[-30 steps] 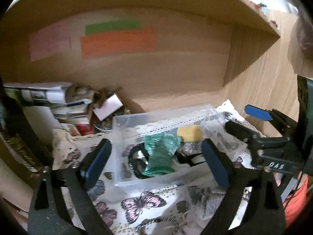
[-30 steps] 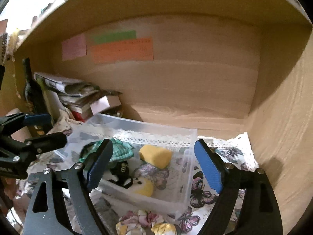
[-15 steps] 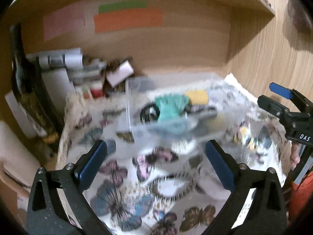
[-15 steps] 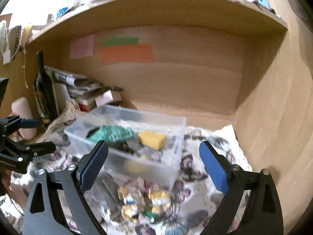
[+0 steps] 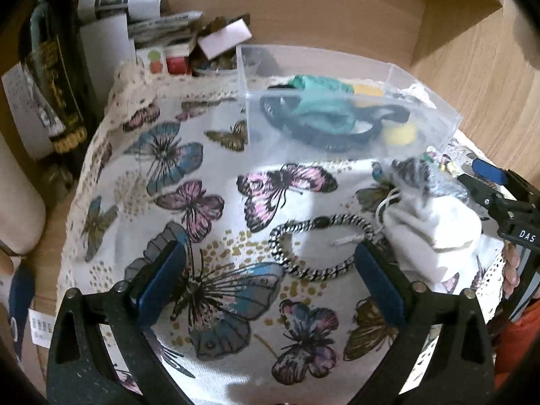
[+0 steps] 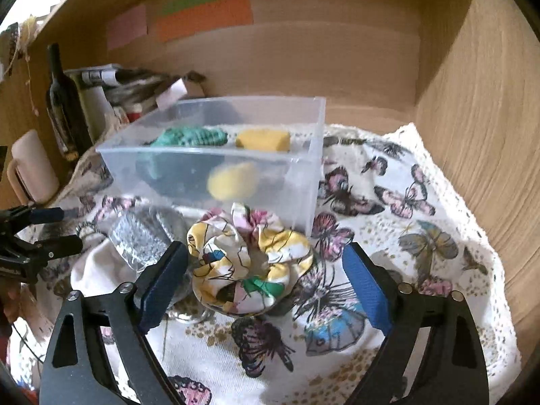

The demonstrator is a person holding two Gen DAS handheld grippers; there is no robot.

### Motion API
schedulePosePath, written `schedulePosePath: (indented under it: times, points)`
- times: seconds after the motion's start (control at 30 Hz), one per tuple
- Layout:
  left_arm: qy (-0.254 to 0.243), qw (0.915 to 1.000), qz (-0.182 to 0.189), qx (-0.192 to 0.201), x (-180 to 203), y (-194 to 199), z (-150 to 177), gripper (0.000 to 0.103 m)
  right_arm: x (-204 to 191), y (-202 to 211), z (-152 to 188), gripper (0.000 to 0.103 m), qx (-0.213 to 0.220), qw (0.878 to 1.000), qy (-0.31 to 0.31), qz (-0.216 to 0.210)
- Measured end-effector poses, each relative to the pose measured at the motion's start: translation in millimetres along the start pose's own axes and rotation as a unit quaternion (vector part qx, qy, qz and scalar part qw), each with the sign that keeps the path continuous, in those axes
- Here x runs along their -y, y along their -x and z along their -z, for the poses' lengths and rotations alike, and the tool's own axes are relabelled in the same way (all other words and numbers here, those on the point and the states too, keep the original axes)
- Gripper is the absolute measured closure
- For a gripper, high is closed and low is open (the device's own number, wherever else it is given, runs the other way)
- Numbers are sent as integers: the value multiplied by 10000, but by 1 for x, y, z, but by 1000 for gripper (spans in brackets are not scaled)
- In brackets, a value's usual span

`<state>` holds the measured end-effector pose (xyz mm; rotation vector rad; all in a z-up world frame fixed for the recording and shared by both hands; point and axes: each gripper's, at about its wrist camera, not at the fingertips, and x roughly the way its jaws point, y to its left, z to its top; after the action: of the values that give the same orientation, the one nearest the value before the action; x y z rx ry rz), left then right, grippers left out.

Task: Organize soft objects
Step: 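Grasp the floral scrunchie with the right tool while the left tool grasps the beaded bracelet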

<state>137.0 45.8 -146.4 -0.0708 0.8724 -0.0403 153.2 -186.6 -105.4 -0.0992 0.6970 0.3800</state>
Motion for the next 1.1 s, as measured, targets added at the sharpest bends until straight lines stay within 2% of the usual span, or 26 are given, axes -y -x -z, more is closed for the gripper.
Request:
schedulePosePath:
  times: [0.07,0.1,0.13,0.27,0.33,0.37,0.43,0.5,0.63,0.83,1.1]
  points:
    - [53,10000,77,21,-1,-1,2,2,-1,-5,1,23,-111,9999,2,-29]
    - [54,9999,98,41,0,0,3,8,-1,-8,2,30,-173,9998,-1,-45]
    - [39,9999,138,47,0,0,3,17,-1,-9,2,38,-216,9997,-7,-59]
    - [-24,9997,249,-10,1,-4,3,39,-3,-11,3,54,-278,9996,-1,-68]
    - [-52,9995,304,-27,2,-5,3,57,-3,-11,5,68,-290,9995,-8,-110]
    - [-56,9995,315,-15,1,-6,3,61,-2,-11,5,71,-298,9994,-32,-164]
    - [-82,9993,361,-1,3,-5,3,82,-1,-10,6,76,-250,9995,-71,-178]
    - [-87,9991,418,20,4,-3,4,91,0,-9,6,79,-206,9995,-113,-210]
    - [-39,9987,503,44,4,2,3,95,1,-3,5,85,-73,9998,-123,-159]
    - [47,9979,591,263,2,18,-5,96,5,15,-2,86,263,9995,-142,-105]
    - [-24,9941,609,894,6,46,-34,96,6,42,-20,86,782,9967,-169,-107]
